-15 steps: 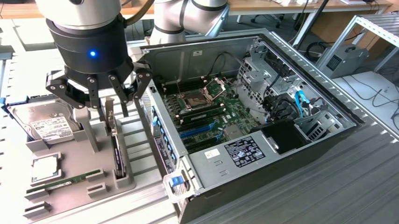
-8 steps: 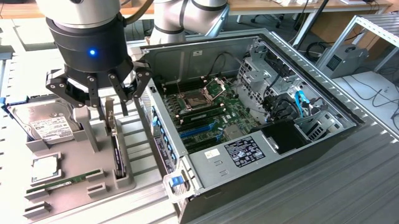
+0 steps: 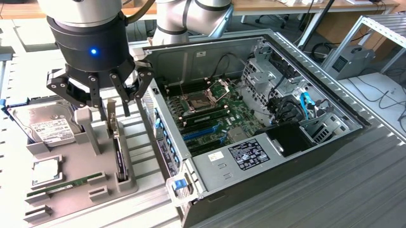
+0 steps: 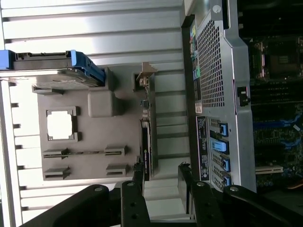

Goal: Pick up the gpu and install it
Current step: 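Pick up the gpu and move the gpu toward the slot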

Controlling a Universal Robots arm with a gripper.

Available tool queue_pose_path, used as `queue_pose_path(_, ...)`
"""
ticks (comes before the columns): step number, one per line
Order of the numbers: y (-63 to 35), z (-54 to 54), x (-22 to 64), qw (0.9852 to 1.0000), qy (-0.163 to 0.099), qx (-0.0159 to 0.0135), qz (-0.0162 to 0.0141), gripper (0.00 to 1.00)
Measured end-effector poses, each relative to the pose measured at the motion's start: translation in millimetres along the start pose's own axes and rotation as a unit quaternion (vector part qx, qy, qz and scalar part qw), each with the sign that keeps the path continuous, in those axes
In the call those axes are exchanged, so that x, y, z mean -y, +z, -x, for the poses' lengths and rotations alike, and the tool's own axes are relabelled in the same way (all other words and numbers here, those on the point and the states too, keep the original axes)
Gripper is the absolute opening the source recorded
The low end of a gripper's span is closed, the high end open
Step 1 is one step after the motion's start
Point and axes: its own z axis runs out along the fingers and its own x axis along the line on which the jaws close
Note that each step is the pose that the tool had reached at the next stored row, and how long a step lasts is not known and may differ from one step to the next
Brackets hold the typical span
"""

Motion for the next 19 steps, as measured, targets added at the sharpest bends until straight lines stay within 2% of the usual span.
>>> queue_pose_path(7, 0.2, -0.1, -5.4, 1.0000, 0.000, 0.0000, 0.0000, 0.42)
queue_pose_path(19, 0.3, -0.3, -9.2, 1.0000, 0.000, 0.0000, 0.0001, 0.42)
